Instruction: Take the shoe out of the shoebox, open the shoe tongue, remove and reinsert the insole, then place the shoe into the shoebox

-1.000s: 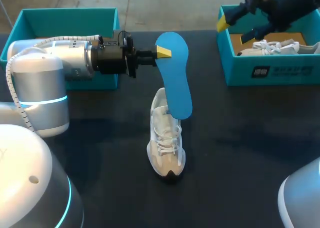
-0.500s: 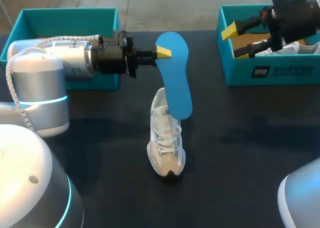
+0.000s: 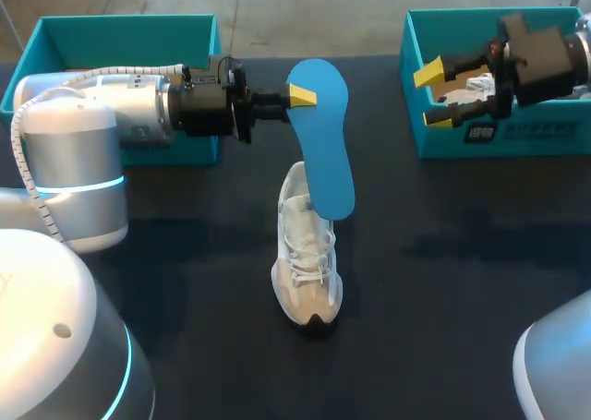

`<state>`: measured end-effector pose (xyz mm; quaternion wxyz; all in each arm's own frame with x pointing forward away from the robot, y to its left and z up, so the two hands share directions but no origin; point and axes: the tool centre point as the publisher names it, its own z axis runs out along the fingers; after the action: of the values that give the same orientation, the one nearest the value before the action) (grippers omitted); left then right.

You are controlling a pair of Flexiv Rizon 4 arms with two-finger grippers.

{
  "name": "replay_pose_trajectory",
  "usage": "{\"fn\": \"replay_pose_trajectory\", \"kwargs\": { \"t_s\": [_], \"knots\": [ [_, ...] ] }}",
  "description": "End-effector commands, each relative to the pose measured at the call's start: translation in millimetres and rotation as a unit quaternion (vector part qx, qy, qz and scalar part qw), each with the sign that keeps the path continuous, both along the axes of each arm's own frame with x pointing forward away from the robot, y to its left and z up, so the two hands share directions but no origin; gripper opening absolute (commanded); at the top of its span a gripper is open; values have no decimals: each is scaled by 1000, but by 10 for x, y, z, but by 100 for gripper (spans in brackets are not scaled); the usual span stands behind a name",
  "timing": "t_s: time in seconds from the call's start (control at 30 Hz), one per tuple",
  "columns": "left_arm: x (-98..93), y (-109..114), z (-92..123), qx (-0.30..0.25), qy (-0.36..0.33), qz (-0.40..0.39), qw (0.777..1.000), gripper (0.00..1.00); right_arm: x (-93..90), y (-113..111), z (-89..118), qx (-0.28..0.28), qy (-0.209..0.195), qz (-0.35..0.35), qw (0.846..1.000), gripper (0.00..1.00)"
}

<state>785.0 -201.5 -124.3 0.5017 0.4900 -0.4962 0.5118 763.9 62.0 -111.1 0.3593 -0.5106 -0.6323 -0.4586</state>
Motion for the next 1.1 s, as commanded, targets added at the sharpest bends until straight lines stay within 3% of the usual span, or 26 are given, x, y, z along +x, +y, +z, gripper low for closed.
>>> {"fn": "replay_pose_trajectory", "kwargs": {
  "t_s": [0.03,0.83,0.97,1.1],
  "knots": [
    [-5,8,-2,1,0,-1,1000,0,60,29,-64,9,4,8,1000,100],
    [-5,8,-2,1,0,-1,1000,0,68,44,-68,8,8,-4,1000,100],
    [34,56,8,15,-87,-4,996,0,68,44,-68,8,8,-4,1000,100],
    [93,101,-49,43,-258,14,965,0,68,44,-68,8,8,-4,1000,100]
  ]
}}
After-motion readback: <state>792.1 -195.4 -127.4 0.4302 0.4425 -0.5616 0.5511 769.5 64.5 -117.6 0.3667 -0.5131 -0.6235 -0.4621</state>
